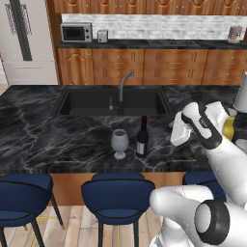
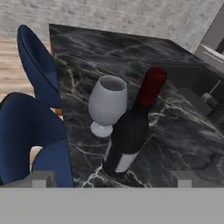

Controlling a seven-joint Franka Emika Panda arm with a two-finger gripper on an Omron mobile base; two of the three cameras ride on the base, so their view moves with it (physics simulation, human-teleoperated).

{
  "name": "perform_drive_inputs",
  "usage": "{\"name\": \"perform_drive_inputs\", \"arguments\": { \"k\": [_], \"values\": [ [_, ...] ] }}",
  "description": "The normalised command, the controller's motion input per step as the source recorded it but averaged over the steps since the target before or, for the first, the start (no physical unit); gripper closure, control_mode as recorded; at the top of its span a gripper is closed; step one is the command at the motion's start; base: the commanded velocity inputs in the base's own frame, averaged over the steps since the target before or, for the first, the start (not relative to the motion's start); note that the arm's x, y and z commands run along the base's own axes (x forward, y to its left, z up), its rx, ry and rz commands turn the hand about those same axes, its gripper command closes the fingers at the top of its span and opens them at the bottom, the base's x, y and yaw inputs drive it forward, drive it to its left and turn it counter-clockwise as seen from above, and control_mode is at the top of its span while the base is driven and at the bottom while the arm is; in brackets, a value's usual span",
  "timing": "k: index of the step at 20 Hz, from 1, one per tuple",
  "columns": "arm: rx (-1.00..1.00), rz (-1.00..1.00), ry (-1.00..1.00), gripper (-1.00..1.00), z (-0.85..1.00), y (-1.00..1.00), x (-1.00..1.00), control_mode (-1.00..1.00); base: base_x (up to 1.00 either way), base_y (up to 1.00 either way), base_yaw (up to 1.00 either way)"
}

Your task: There is a wine glass and glass cup on the dining counter. Place the wine bottle next to the wine glass and the juice bottle next to the glass cup.

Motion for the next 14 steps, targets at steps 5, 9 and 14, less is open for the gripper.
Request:
{"name": "perform_drive_inputs", "arguments": {
  "k": [5,9,14],
  "values": [
    [-0.23,-0.33,0.0,-1.0,0.21,0.0,-0.44,-1.0,0.0,0.0,0.0],
    [-0.17,-0.33,0.01,-1.0,0.19,0.0,-0.46,-1.0,0.0,0.0,0.0],
    [-0.09,-0.3,0.03,-1.0,0.19,0.0,-0.48,-1.0,0.0,0.0,0.0]
  ]
}}
